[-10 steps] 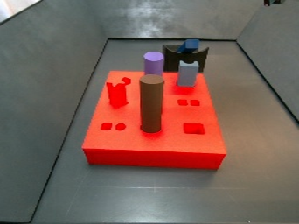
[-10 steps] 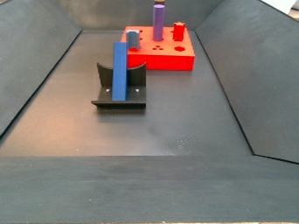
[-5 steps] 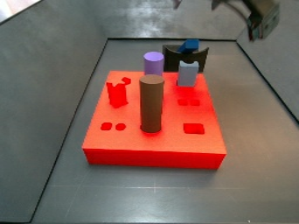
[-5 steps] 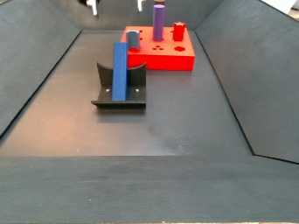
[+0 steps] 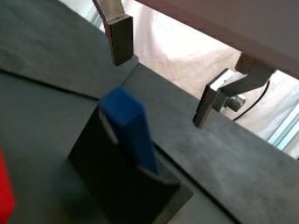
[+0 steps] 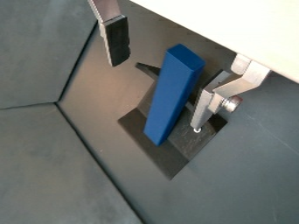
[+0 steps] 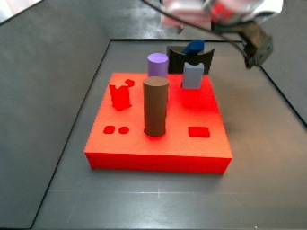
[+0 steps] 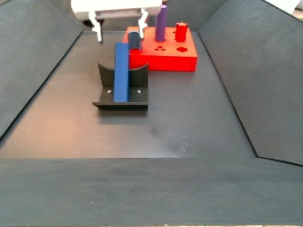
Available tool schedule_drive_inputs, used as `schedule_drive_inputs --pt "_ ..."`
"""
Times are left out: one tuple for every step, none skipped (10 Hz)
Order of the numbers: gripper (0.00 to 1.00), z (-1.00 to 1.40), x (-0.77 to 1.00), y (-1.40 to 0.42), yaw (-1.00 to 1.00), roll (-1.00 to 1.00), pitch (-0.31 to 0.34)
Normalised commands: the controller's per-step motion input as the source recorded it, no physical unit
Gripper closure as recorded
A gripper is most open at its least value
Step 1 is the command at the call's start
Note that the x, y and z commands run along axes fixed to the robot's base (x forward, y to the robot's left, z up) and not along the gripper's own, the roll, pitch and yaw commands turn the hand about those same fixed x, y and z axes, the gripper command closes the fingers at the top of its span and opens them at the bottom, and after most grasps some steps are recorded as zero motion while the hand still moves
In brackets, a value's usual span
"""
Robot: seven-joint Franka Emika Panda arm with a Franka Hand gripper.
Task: Pick up the rectangle object. Move up. Place the rectangle object on the fixture. Regrasp the rectangle object. Move to above the board. Insert the rectangle object.
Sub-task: Regrasp the rectangle object.
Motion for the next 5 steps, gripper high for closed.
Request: schedule_drive_inputs --pt "0.0 -0.73 0.09 0.0 -0.02 0.07 -0.035" --pt "0.0 -0.52 0.08 0.0 -0.02 0.06 -0.011" --pt "0.0 -0.42 0.08 0.0 -0.01 0.07 -0.001" --pt "0.0 -0.23 0.08 -0.01 0.01 0.06 0.016" --pt "1.0 0.0 0.0 0.0 0.0 0.0 0.0"
